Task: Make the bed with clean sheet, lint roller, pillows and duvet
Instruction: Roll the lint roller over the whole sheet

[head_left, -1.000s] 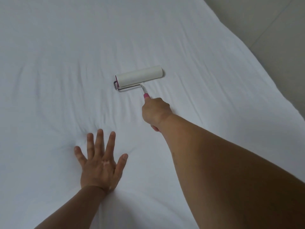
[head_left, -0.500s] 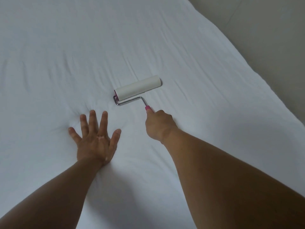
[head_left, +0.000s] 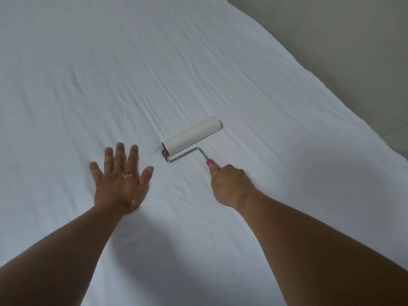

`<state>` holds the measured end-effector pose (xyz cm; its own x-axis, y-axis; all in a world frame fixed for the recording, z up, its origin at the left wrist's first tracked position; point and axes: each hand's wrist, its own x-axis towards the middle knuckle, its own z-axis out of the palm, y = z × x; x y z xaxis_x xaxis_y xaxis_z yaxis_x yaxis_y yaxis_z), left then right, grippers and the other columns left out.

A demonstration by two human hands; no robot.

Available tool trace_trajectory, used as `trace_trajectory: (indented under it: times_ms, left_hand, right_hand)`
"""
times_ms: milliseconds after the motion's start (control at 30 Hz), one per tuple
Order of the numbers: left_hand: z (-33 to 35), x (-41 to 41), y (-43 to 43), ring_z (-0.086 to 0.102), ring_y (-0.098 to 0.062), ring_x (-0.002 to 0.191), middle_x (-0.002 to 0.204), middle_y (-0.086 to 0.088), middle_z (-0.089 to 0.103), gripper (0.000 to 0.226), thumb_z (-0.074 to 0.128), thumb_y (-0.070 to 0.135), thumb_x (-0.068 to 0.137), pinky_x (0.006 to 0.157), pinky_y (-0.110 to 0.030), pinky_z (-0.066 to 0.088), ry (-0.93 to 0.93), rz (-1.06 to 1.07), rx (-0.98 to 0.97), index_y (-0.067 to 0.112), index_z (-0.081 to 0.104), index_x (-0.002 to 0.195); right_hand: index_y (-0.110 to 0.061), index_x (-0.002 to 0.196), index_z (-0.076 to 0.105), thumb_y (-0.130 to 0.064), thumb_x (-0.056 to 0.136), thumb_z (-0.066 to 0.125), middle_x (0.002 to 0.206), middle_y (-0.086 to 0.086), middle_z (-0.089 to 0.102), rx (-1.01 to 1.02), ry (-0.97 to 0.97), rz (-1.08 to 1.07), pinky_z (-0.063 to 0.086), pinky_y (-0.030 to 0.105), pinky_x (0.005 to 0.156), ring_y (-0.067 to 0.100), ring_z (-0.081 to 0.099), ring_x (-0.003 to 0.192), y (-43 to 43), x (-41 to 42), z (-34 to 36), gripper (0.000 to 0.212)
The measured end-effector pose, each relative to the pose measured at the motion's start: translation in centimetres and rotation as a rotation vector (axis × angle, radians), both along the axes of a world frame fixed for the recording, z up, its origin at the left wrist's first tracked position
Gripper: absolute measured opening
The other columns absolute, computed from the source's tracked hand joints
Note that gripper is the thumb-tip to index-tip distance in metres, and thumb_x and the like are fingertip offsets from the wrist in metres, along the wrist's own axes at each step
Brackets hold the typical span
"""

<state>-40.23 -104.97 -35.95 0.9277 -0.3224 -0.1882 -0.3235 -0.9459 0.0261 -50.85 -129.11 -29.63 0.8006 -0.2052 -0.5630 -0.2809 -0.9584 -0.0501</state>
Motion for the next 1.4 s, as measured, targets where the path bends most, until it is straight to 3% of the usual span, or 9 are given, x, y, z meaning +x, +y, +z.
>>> trace_trajectory:
  times_ms: [333, 633, 833, 933, 1000, 1100, 1233, 1300, 1400]
  left_hand:
    - [1.0, -9.2, 0.8, -0.006, -0.032, 0.153, 0.166, -0.010, -0.003, 0.082, -0.001, 0.068, 0.092, 0.119, -0.059, 0.004, 0.045, -0.125, -0.029, 0.021, -0.002, 0.159]
    - [1.2, -15.9, 1.0, -0.011, -0.026, 0.153, 0.166, -0.009, -0.008, 0.082, -0.003, 0.068, 0.093, 0.121, -0.056, -0.002, 0.051, -0.142, -0.056, 0.021, -0.005, 0.159]
    - [1.5, -20.5, -0.2, -0.002, -0.029, 0.153, 0.166, -0.012, 0.002, 0.083, 0.007, 0.066, 0.094, 0.119, -0.058, 0.003, 0.057, -0.099, -0.069, 0.014, 0.006, 0.158]
    - [1.6, -22.5, -1.0, 0.001, -0.031, 0.152, 0.165, -0.014, 0.006, 0.084, 0.010, 0.066, 0.094, 0.119, -0.059, 0.005, 0.066, -0.067, -0.082, 0.011, 0.009, 0.157]
    - [1.7, -23.7, -1.6, 0.005, -0.034, 0.152, 0.164, -0.016, 0.010, 0.084, 0.013, 0.066, 0.093, 0.117, -0.061, 0.009, 0.058, -0.061, -0.089, 0.010, 0.012, 0.156]
    - [1.6, -25.3, -2.0, 0.004, -0.034, 0.152, 0.165, -0.016, 0.009, 0.085, 0.012, 0.067, 0.092, 0.117, -0.061, 0.008, 0.062, -0.056, -0.088, 0.011, 0.012, 0.157]
    - [1.3, -26.5, -2.0, -0.001, -0.031, 0.153, 0.166, -0.012, 0.003, 0.085, 0.009, 0.069, 0.092, 0.119, -0.058, 0.004, 0.074, -0.048, -0.076, 0.015, 0.006, 0.158]
    - [1.2, -27.0, -2.1, -0.002, -0.031, 0.153, 0.166, -0.011, 0.002, 0.084, 0.009, 0.069, 0.092, 0.119, -0.058, 0.004, 0.071, -0.050, -0.064, 0.016, 0.005, 0.158]
    - [1.1, -27.2, -2.1, -0.006, -0.028, 0.153, 0.166, -0.010, -0.002, 0.085, 0.005, 0.070, 0.091, 0.120, -0.056, 0.001, 0.067, -0.048, -0.028, 0.016, 0.001, 0.158]
  right_hand:
    - [-0.029, 0.159, 0.006, -0.018, 0.101, 0.031, 0.124, 0.015, 0.052, -0.018, 0.069, -0.073, 0.049, 0.042, 0.088, 0.038, 0.056, 0.112, 0.2, -9.4, 1.9, 0.064]
    - [-0.038, 0.159, 0.000, -0.021, 0.103, 0.027, 0.129, 0.009, 0.051, 0.014, 0.171, -0.187, 0.044, 0.035, 0.072, 0.031, 0.054, 0.107, -0.7, -18.7, 2.9, 0.064]
    - [-0.035, 0.159, 0.002, -0.019, 0.103, 0.029, 0.127, 0.011, 0.051, 0.106, 0.118, -0.326, 0.045, 0.037, 0.079, 0.034, 0.055, 0.111, -1.1, -24.8, 3.0, 0.065]
    - [-0.026, 0.153, 0.032, -0.034, 0.107, 0.028, 0.114, 0.008, 0.057, 0.128, 0.111, -0.435, 0.051, 0.038, 0.080, 0.029, 0.059, 0.101, -1.4, -28.1, 2.6, 0.047]
    - [-0.018, 0.129, 0.056, -0.053, 0.105, 0.023, 0.101, 0.006, 0.059, 0.190, 0.091, -0.577, 0.050, 0.036, 0.079, 0.027, 0.061, 0.096, -1.5, -30.3, 2.9, 0.054]
    - [-0.021, 0.145, 0.042, -0.048, 0.107, 0.022, 0.114, 0.008, 0.058, 0.156, 0.106, -0.446, 0.051, 0.039, 0.082, 0.028, 0.060, 0.103, -1.5, -33.2, 2.7, 0.051]
    - [-0.026, 0.160, 0.008, -0.025, 0.108, 0.029, 0.131, 0.016, 0.047, 0.242, 0.055, -0.531, 0.051, 0.044, 0.090, 0.036, 0.053, 0.116, -1.7, -36.6, 2.9, 0.056]
    - [-0.025, 0.160, 0.004, -0.021, 0.107, 0.031, 0.135, 0.019, 0.043, 0.249, 0.044, -0.589, 0.048, 0.046, 0.092, 0.039, 0.051, 0.117, -1.5, -38.4, 3.0, 0.060]
    - [-0.028, 0.145, 0.042, -0.047, 0.107, 0.024, 0.116, 0.009, 0.058, 0.269, 0.016, -0.721, 0.052, 0.043, 0.086, 0.030, 0.059, 0.101, -1.9, -41.3, 2.2, 0.047]
